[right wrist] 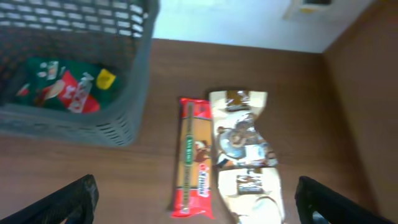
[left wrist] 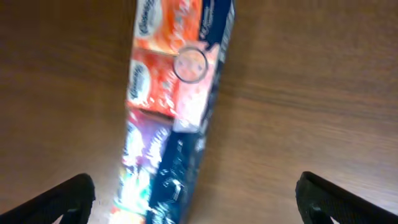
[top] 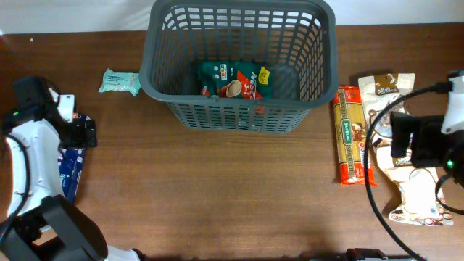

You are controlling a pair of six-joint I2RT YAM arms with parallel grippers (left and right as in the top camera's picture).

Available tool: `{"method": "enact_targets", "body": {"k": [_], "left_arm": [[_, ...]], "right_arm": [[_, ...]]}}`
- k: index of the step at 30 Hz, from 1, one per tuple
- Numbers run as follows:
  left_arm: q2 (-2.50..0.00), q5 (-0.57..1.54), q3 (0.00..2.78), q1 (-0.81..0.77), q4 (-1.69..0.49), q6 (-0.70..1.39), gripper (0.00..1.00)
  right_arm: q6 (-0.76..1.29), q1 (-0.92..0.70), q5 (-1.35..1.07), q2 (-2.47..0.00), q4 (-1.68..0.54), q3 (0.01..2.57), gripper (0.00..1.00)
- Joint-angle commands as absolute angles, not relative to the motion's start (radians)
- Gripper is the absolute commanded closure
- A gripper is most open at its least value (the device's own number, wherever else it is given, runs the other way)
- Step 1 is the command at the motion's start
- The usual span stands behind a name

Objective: Pack container
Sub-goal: 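Move the left gripper to the Kleenex tissue pack and grasp it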

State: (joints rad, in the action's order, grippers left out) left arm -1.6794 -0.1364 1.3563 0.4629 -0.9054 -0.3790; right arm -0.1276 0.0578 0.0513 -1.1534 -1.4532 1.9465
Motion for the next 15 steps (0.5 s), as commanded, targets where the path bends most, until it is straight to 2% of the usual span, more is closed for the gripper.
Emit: {"method": "enact_targets", "body": {"k": [1,8,15], "left_arm": [[-1.688,-0.039,1.351,0.517,-0.883,-0.545,0.0],[-1.69,0.014,1.344,0.617,-0.841,-0.559,0.0],[-1.728,0.057,1.309,0.651,-0.795,-0.577,0.0]], "right_arm": [[-0.123,0.053,0.171,-1.193,-1.443,1.947,0.01],[-0.123,0.053,0.249,-1.236,-1.332,1.947,0.01],[-0.122,0.053,0.247,-1.237,-1.217,1.947,0.01]]}}
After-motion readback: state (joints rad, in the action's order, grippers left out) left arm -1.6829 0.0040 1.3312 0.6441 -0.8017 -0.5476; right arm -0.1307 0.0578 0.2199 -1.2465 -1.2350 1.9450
